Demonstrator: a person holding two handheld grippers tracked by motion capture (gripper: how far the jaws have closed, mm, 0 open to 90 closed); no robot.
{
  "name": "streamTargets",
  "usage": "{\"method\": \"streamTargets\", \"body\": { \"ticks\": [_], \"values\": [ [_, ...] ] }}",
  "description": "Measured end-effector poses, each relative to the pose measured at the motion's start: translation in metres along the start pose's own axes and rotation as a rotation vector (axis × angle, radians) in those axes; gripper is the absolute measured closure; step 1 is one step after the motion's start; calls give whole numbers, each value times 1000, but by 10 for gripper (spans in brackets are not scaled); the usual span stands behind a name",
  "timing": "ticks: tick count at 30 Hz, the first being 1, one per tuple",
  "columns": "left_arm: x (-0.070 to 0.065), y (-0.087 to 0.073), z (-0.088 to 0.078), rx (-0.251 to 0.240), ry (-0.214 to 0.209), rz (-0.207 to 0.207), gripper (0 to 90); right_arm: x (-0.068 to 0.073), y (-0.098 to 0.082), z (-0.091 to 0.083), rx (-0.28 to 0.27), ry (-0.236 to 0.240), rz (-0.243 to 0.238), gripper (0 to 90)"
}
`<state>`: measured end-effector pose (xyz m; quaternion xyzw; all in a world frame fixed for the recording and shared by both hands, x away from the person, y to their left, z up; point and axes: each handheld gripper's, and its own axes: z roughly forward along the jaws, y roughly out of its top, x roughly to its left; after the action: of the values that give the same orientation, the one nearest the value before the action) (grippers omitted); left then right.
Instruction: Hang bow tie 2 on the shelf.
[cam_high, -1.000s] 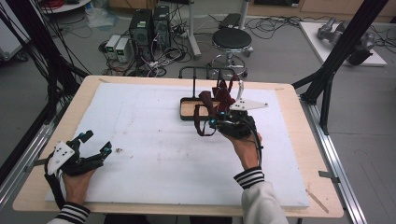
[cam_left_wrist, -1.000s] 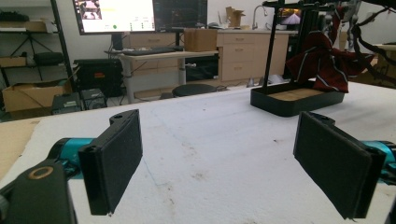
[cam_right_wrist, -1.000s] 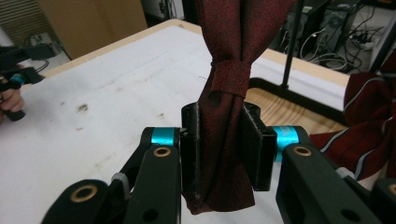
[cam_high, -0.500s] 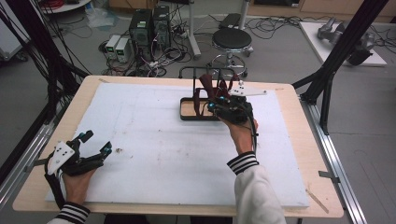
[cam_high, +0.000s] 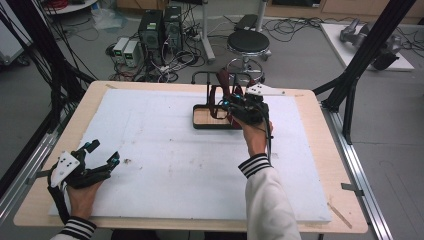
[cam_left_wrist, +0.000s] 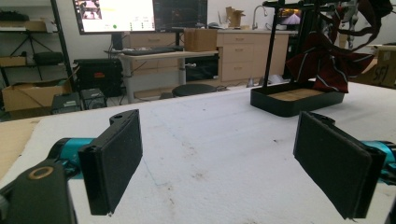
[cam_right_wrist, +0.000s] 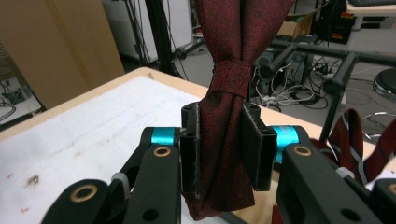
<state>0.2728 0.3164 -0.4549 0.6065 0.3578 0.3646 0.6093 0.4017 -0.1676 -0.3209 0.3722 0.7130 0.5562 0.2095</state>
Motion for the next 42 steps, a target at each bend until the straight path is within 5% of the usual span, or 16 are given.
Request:
{"method": "streamTargets", "body": {
  "ticks": [13, 42],
  "values": [
    [0, 0, 0, 0, -1, 0, 161, -8, 11, 17, -10, -50, 3, 712],
    [0, 0, 0, 3, -3, 0, 161, -25, -10, 53, 36, -204, 71, 712]
  ]
}}
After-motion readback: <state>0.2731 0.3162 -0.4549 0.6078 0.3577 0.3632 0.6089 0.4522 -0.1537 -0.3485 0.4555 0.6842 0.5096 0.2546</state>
